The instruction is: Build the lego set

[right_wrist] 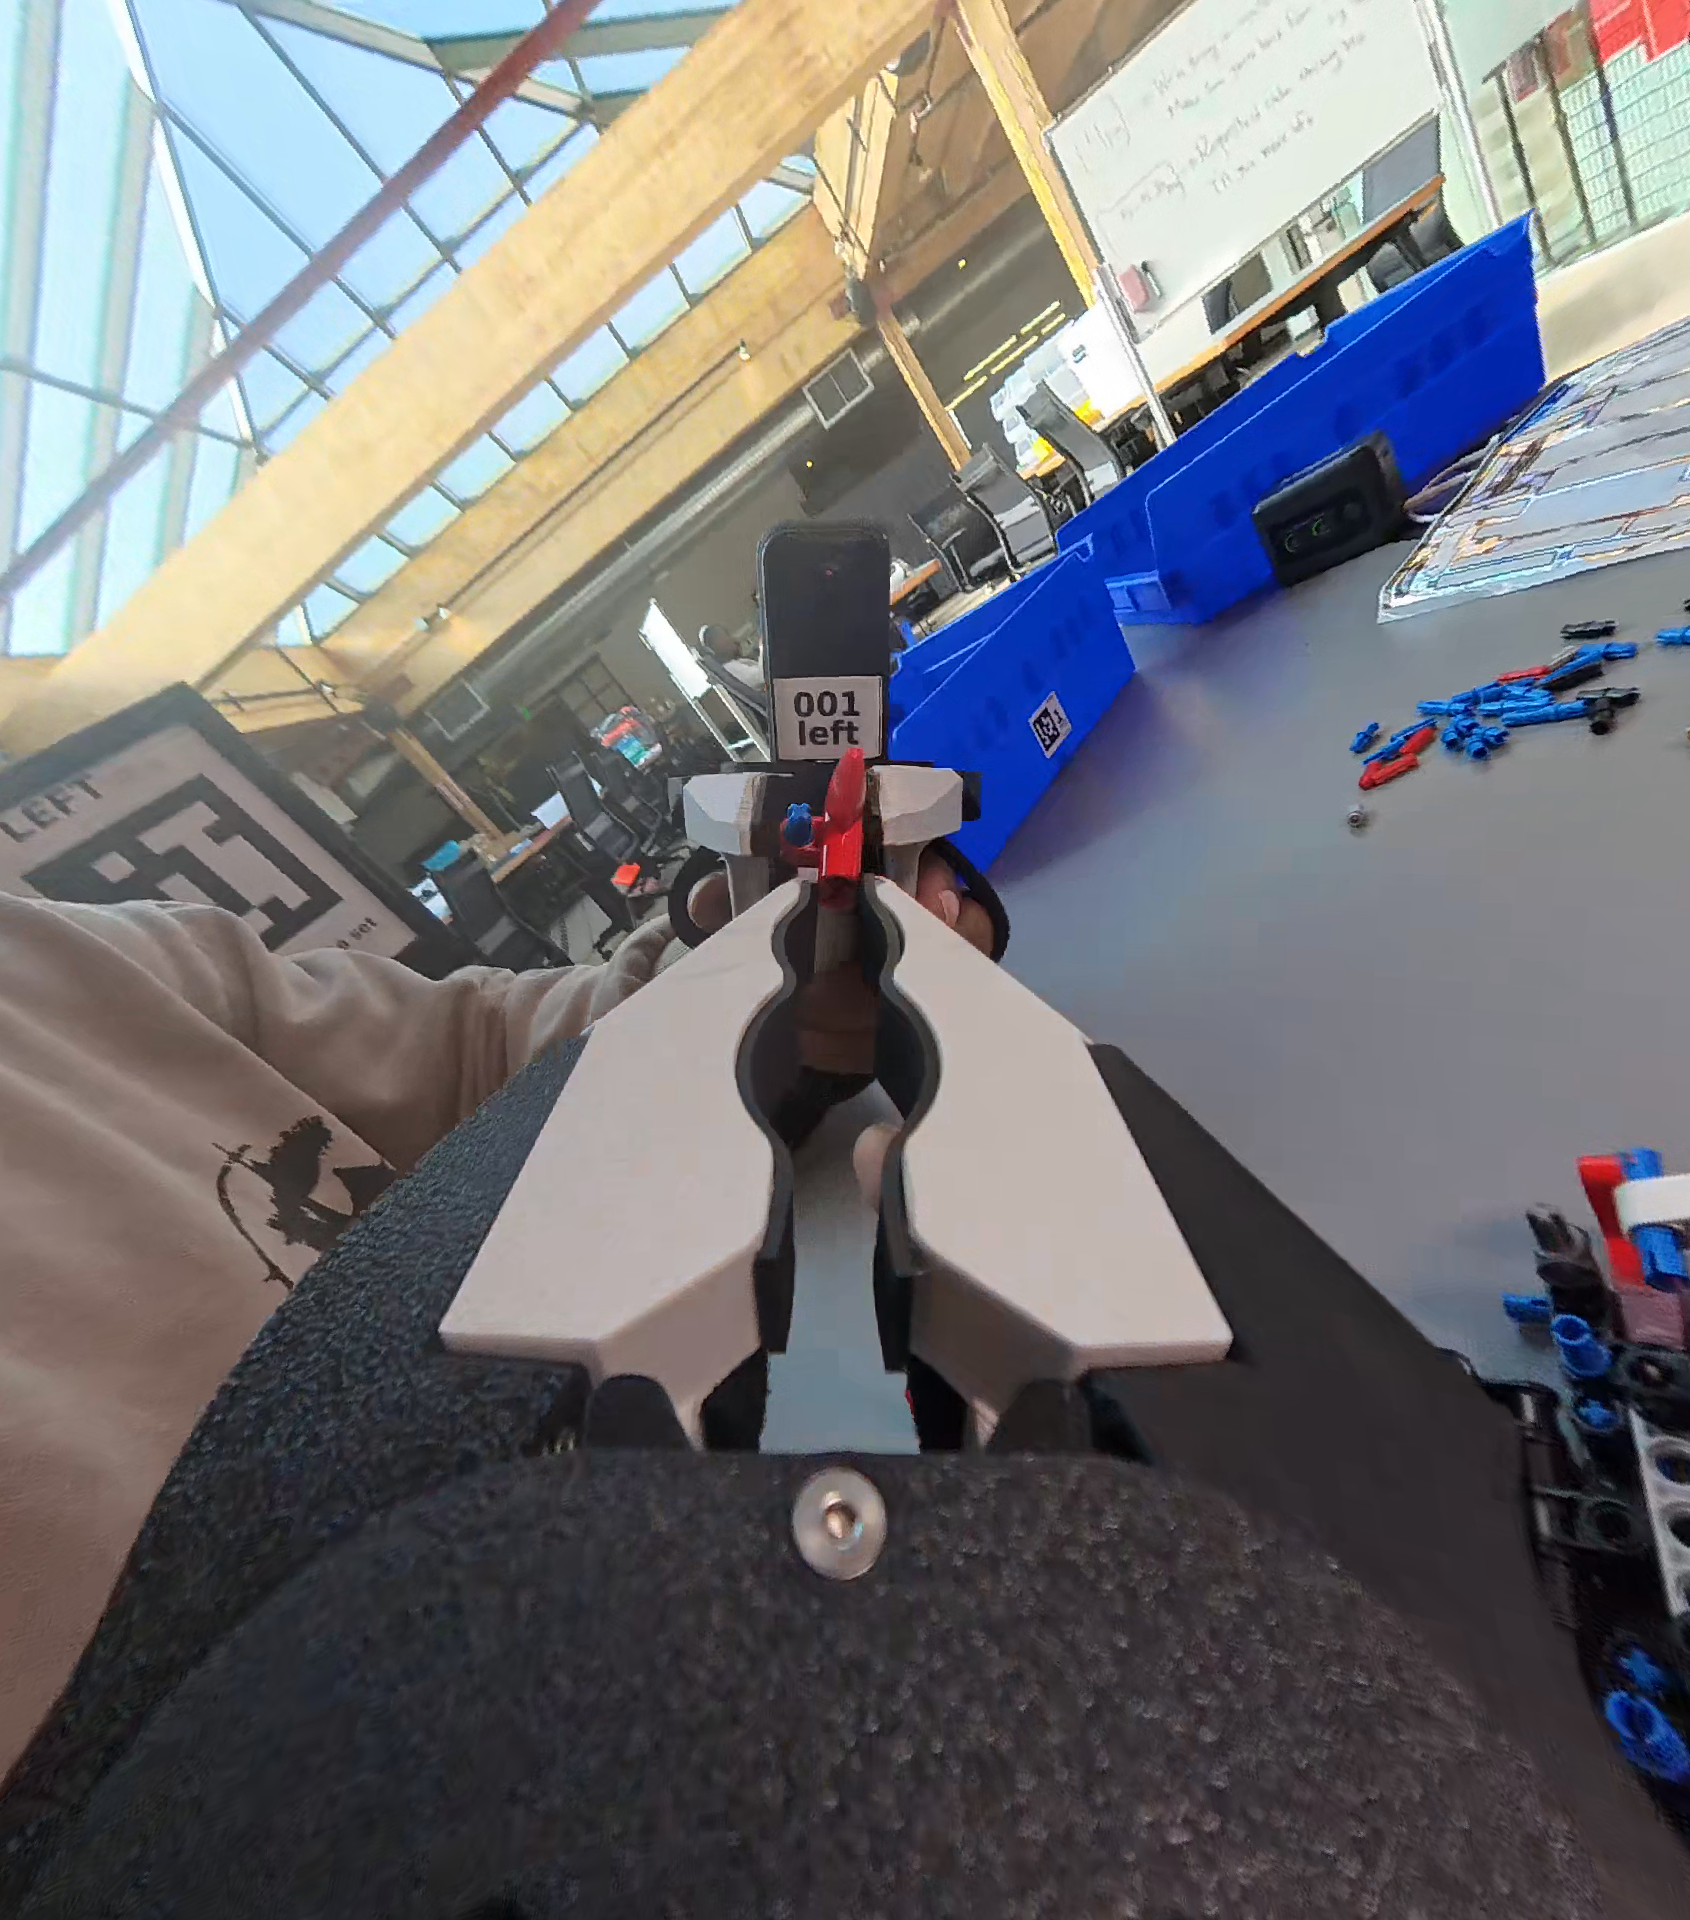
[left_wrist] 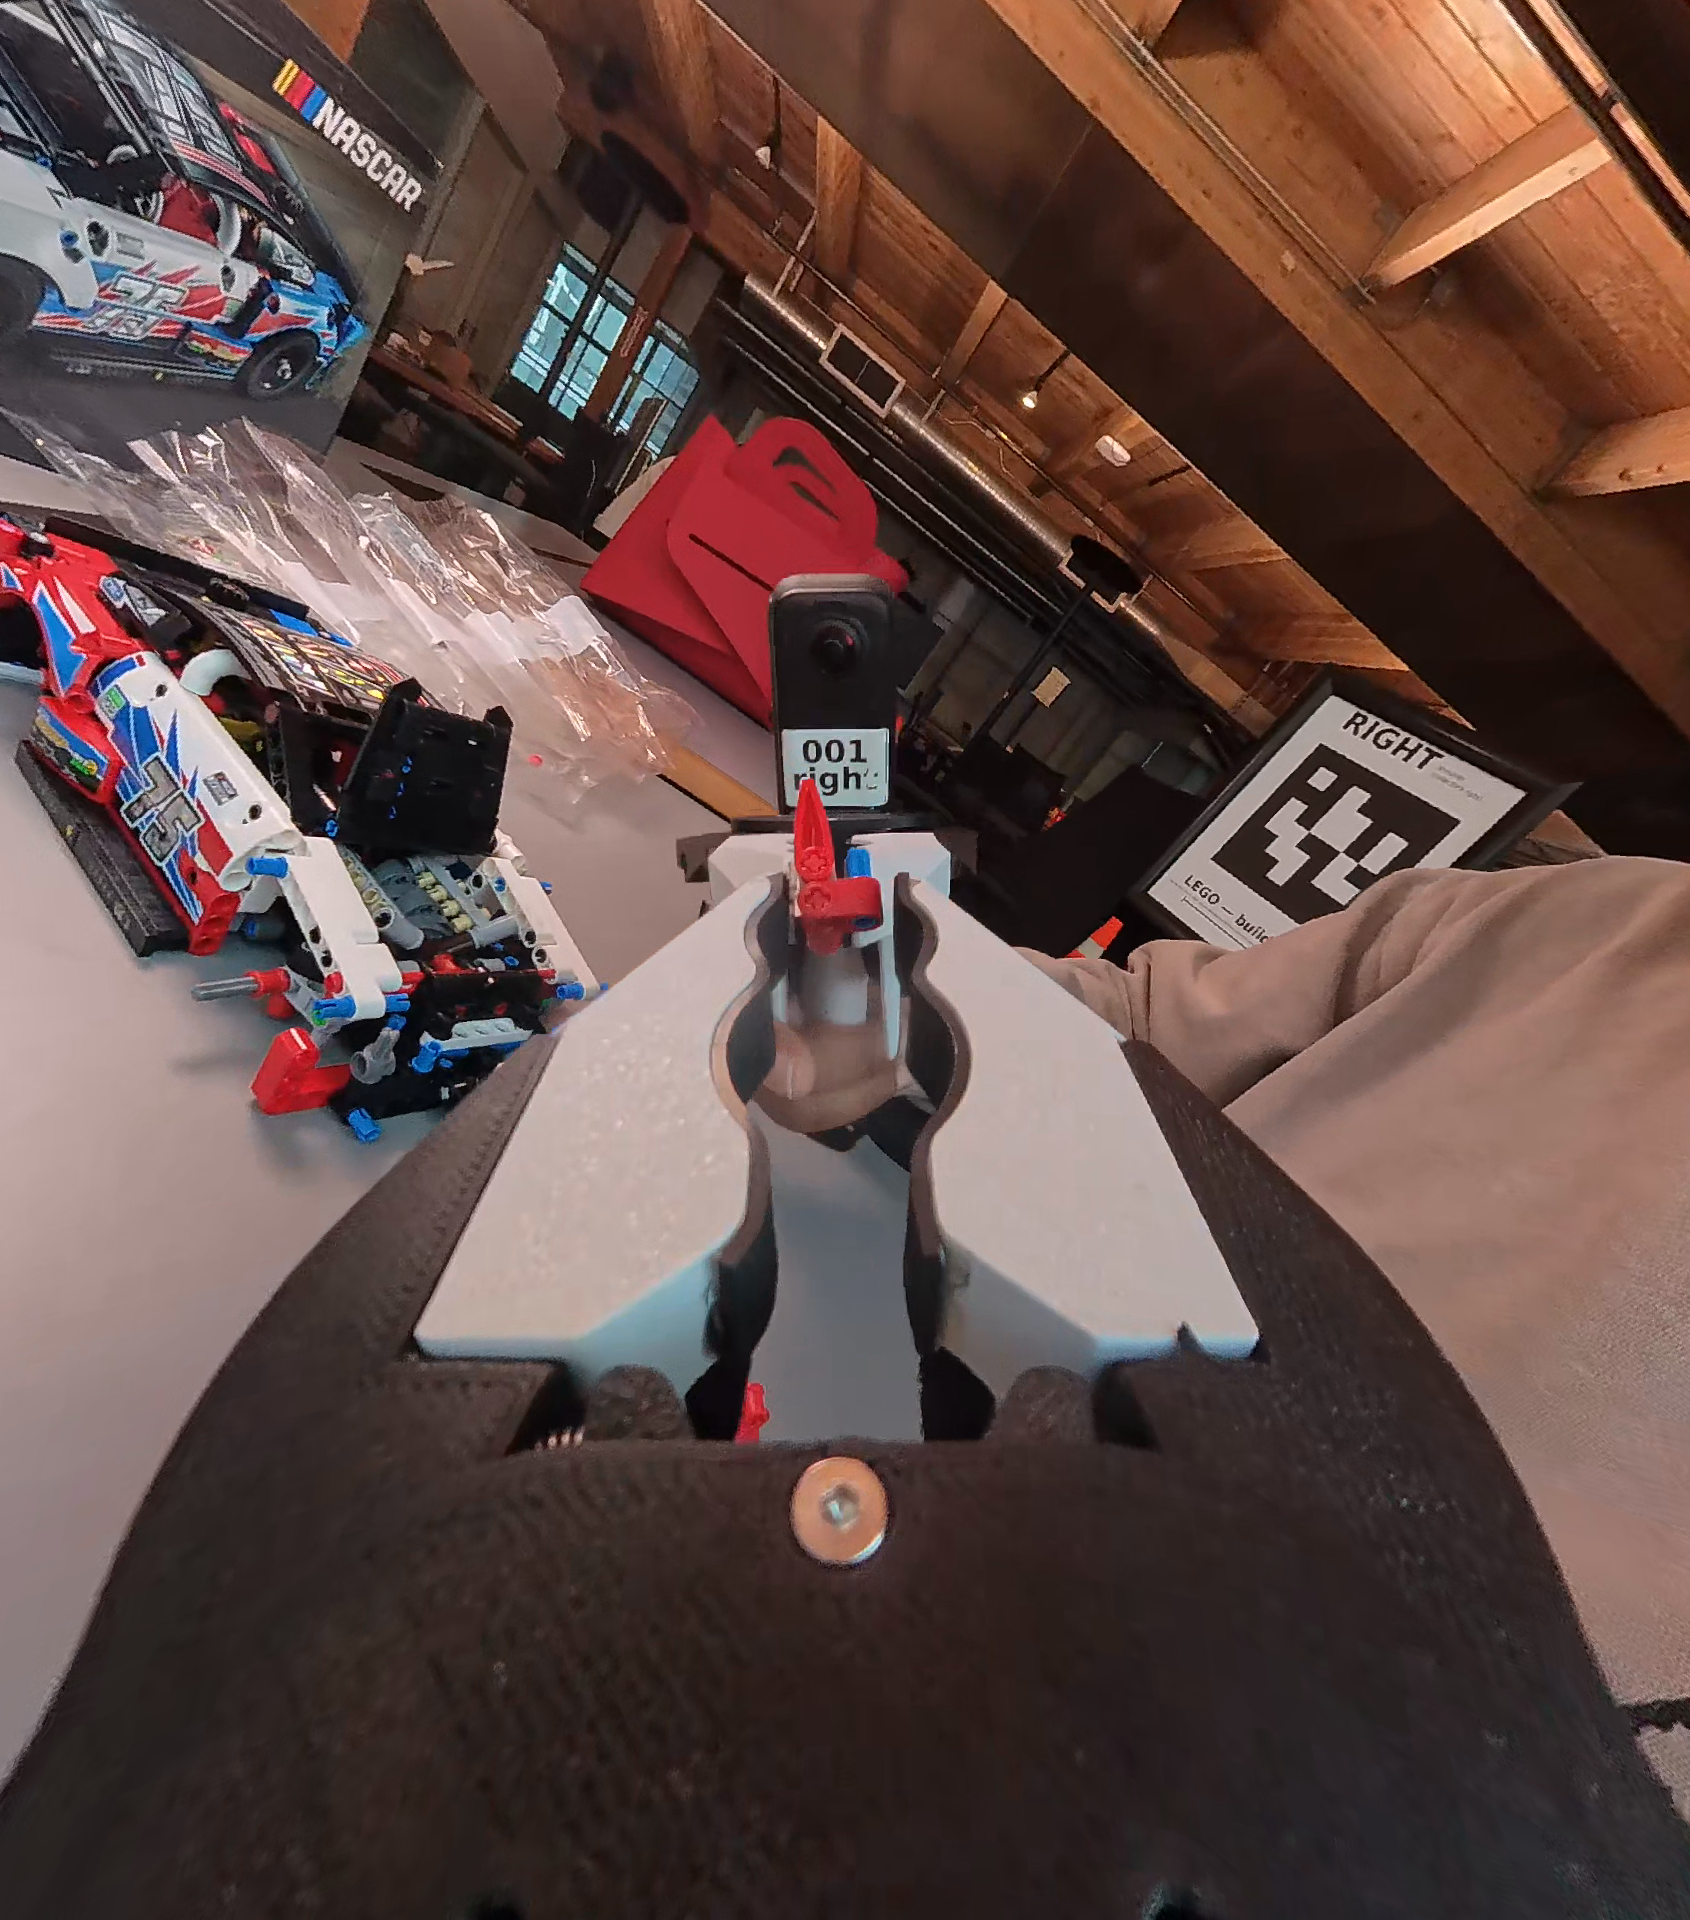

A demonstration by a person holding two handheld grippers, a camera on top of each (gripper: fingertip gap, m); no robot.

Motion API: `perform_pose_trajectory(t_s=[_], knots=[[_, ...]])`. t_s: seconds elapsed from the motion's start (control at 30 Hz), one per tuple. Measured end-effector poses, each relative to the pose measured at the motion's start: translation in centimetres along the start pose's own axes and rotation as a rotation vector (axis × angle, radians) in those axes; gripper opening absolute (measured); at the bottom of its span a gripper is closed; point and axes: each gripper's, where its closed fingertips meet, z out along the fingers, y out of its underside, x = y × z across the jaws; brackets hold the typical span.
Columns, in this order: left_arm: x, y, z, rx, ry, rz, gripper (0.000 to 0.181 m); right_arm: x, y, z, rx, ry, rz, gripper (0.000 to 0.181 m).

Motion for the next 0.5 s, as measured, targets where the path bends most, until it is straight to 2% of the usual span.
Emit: perform_pose_trajectory(t_s=[0.13,0.27,0.3,0.5], knots=[[0.30,-0.06,0.07,0.025,0.016,0.003,0.022,-0.23,-0.21,-0.07,0.038,-0.038,0.044,0.004],[0.38,0.53,0.58,0.000,0.007,0.027,0.019,-0.37,0.08,0.01,0.030,-0.034,0.021,0.004],[0.37,0.51,0.64,0.005,0.004,0.031,0.014,-0.39,0.17,0.03,0.028,-0.031,0.012,0.004],[-0.18,0.89,0.69,-0.008,-0.015,0.035,0.014,0.19,0.52,-0.21,0.012,0.008,-0.018,0.004]])
